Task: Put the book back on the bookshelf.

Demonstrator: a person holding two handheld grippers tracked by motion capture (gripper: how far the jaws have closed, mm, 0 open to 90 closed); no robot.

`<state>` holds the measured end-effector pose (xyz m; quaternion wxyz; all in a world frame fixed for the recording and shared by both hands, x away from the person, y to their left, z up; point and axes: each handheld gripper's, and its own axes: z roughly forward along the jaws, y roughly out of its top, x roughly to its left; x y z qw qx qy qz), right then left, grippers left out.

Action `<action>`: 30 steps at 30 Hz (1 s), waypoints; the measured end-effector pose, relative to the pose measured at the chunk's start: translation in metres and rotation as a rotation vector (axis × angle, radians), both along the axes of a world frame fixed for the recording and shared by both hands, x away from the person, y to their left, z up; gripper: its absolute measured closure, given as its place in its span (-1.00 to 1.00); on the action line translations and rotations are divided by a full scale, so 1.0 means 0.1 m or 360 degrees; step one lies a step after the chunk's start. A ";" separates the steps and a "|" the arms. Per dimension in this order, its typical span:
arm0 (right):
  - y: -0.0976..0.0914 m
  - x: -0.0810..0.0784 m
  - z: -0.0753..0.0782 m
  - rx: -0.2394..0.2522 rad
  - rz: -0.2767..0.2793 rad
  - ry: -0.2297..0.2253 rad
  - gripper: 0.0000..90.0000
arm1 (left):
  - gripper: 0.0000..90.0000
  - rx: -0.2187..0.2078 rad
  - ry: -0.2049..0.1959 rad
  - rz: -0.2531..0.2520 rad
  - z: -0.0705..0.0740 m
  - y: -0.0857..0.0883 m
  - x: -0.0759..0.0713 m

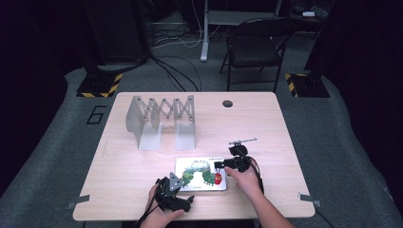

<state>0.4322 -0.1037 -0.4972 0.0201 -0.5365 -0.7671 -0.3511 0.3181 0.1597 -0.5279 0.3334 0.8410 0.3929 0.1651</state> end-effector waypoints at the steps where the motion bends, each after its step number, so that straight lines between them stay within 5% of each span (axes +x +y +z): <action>1: 0.00 0.00 0.00 -0.0007 -0.0001 0.0003 0.00 | -0.94 0.0000 0.0000 0.0000 0.00 0.00 0.00; 15: 0.04 0.13 0.03 -0.0125 0.0059 -0.0055 -0.05 | -0.94 0.0004 0.0005 -0.0007 0.00 0.00 0.00; 24: 0.07 0.24 -0.03 -0.0054 0.0076 -0.0031 -0.05 | -0.94 0.0000 0.0001 -0.0010 0.00 0.01 0.00; 30: 0.12 0.22 -0.06 -0.0124 0.0099 -0.0081 -0.06 | -0.94 0.0002 -0.0002 -0.0015 0.00 0.01 0.00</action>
